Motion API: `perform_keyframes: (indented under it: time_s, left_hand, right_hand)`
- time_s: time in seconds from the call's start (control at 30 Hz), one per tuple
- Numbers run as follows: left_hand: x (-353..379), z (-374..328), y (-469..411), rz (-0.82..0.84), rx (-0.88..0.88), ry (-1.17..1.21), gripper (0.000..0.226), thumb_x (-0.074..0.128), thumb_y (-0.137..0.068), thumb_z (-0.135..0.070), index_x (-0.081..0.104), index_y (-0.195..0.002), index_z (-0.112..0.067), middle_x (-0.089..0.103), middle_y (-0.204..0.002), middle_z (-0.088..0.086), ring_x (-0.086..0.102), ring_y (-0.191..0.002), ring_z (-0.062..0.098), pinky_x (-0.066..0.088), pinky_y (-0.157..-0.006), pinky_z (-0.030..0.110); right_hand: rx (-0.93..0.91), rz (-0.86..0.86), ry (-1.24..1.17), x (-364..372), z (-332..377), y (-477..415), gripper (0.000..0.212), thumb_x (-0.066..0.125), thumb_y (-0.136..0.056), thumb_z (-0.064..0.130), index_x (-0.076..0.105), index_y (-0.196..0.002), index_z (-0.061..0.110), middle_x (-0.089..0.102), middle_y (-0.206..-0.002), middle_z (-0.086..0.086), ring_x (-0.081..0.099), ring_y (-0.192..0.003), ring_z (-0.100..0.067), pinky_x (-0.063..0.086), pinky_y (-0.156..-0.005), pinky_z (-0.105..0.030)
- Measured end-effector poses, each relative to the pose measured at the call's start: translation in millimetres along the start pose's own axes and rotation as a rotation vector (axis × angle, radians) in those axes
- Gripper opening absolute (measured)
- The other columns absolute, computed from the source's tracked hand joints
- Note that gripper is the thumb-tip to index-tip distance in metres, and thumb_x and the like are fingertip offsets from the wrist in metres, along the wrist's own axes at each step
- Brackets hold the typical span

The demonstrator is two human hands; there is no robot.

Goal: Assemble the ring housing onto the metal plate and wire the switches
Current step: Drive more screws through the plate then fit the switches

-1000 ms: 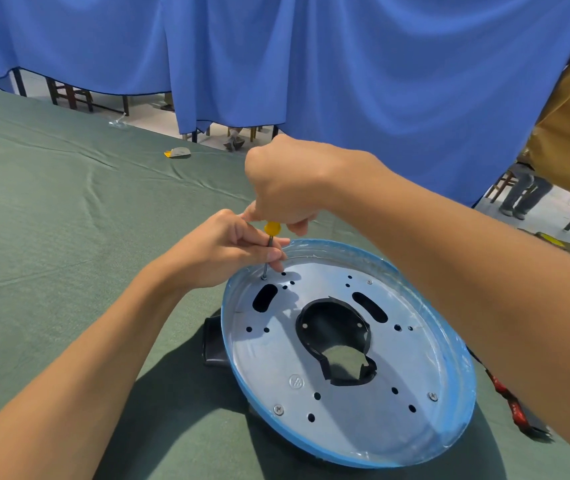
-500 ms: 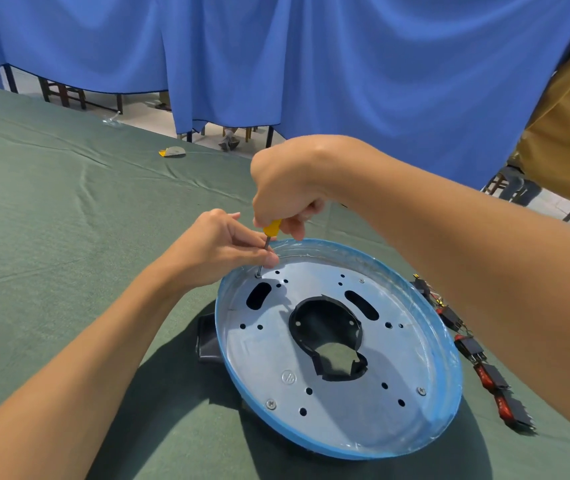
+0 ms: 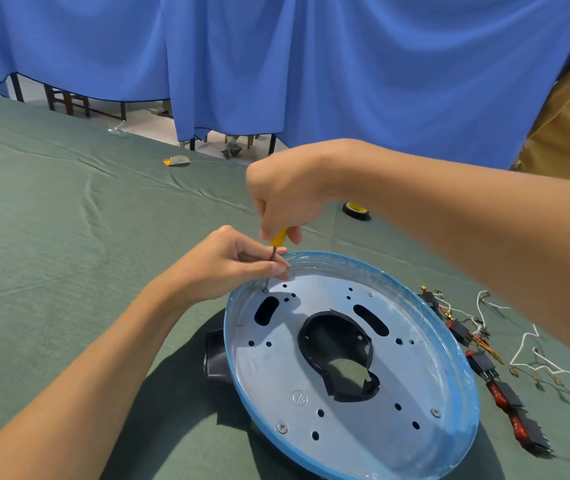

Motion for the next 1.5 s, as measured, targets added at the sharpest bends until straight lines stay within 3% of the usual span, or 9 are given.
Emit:
perform_keyframes:
  time_s: [0.1, 0.2, 0.37, 0.57, 0.7, 0.83, 0.97, 1.17, 1.5]
  left_hand:
    - [1.7, -1.2, -2.2, -0.033, -0.02, -0.05, 0.007, 0.075, -0.086, -0.018, 0.081, -0.089, -0.019, 0.078, -0.09, -0.003, 0.065, -0.114, 0.018, 0.047, -0.103, 0.043]
    - [-0.2, -1.9, -2.4, -0.012, -0.005, -0.113, 0.011, 0.071, -0.089, -0.021, 0.081, -0.087, -0.021, 0.077, -0.087, -0.011, 0.069, -0.104, 0.012, 0.05, -0.097, 0.038]
    - [0.3, -1.3, -3.1, 0.019, 0.006, -0.111, 0.014, 0.068, -0.092, -0.018, 0.081, -0.087, -0.017, 0.077, -0.093, -0.01, 0.062, -0.112, -0.002, 0.047, -0.098, 0.025]
    - [1.8, -2.4, -1.8, 0.064, 0.002, -0.076, 0.016, 0.065, -0.095, -0.021, 0.078, -0.089, -0.026, 0.077, -0.094, -0.01, 0.066, -0.109, 0.004, 0.049, -0.097, 0.03]
    - [3.2, -2.5, -0.8, 0.025, -0.008, -0.084, 0.021, 0.067, -0.082, -0.044, 0.08, -0.086, -0.029, 0.077, -0.091, 0.008, 0.066, -0.094, 0.023, 0.045, -0.1, 0.055]
    - [1.9, -2.6, -1.1, -0.011, -0.004, -0.1, 0.019, 0.068, -0.082, -0.041, 0.081, -0.082, -0.026, 0.077, -0.089, -0.002, 0.066, -0.104, 0.035, 0.048, -0.094, 0.058]
    - [0.3, -0.6, -2.4, 0.022, 0.012, -0.13, 0.015, 0.068, -0.091, -0.029, 0.081, -0.09, -0.022, 0.077, -0.09, -0.011, 0.069, -0.094, 0.021, 0.05, -0.09, 0.05]
    - [2.8, 2.8, -4.4, 0.108, -0.011, -0.108, 0.019, 0.059, -0.098, -0.021, 0.077, -0.103, -0.018, 0.075, -0.105, -0.013, 0.057, -0.122, 0.0, 0.043, -0.109, 0.036]
    - [-3.4, 0.1, -3.4, -0.162, 0.036, -0.111, 0.009, 0.081, -0.077, -0.012, 0.081, -0.085, -0.018, 0.077, -0.093, -0.001, 0.068, -0.098, -0.002, 0.05, -0.086, 0.013]
  right_hand:
    - [0.18, 0.157, -0.219, 1.3, -8.3, -1.5, 0.028, 0.054, -0.094, 0.021, 0.063, -0.072, 0.006, 0.066, -0.053, 0.001, 0.04, -0.045, -0.015, 0.031, -0.041, -0.018]
    - [0.213, 0.188, -0.254, -0.5, -2.7, -6.8, 0.028, 0.049, -0.097, 0.019, 0.064, -0.079, 0.005, 0.069, -0.058, -0.003, 0.038, -0.038, -0.012, 0.027, -0.036, -0.013]
    - [0.011, 0.167, 0.11, -7.8, 7.4, 1.6, 0.021, 0.066, -0.086, 0.037, 0.067, -0.082, 0.017, 0.073, -0.069, 0.007, 0.061, -0.053, -0.01, 0.041, -0.049, -0.019]
    - [-0.241, 0.012, 0.344, -3.3, 12.4, 4.8, 0.035, 0.069, -0.082, 0.033, 0.058, -0.051, 0.019, 0.05, -0.042, 0.009, 0.044, -0.047, -0.008, 0.031, -0.032, -0.009]
    - [-0.033, 0.157, 0.181, -1.2, 10.2, -7.8, 0.03, 0.064, -0.086, 0.032, 0.064, -0.06, 0.017, 0.056, -0.043, 0.012, 0.048, -0.046, -0.014, 0.039, -0.043, -0.018]
    - [0.201, 0.285, -0.064, 0.4, 9.6, -18.2, 0.022, 0.057, -0.092, 0.023, 0.069, -0.089, 0.005, 0.054, -0.053, 0.003, 0.025, -0.034, -0.015, 0.024, -0.036, -0.015]
    - [0.126, 0.268, -0.044, 0.0, 10.5, -10.1, 0.02, 0.058, -0.088, 0.02, 0.063, -0.075, 0.006, 0.07, -0.064, -0.001, 0.032, -0.038, -0.017, 0.028, -0.038, -0.017]
    - [-0.151, -0.069, 0.16, -7.8, 5.3, 8.9, 0.017, 0.066, -0.084, 0.033, 0.068, -0.071, 0.023, 0.068, -0.06, 0.011, 0.058, -0.052, 0.001, 0.036, -0.037, -0.012]
    - [0.108, 0.082, -0.317, 5.9, -12.5, 5.9, 0.034, 0.047, -0.101, 0.016, 0.059, -0.072, 0.002, 0.063, -0.044, -0.001, 0.061, -0.04, -0.01, 0.048, -0.043, -0.018]
Point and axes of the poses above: each hand's wrist, its own y-axis away from the middle knuckle, its own x-axis out of the palm, z = x × y, the point moved 3 cm from there along -y, towards the middle knuckle
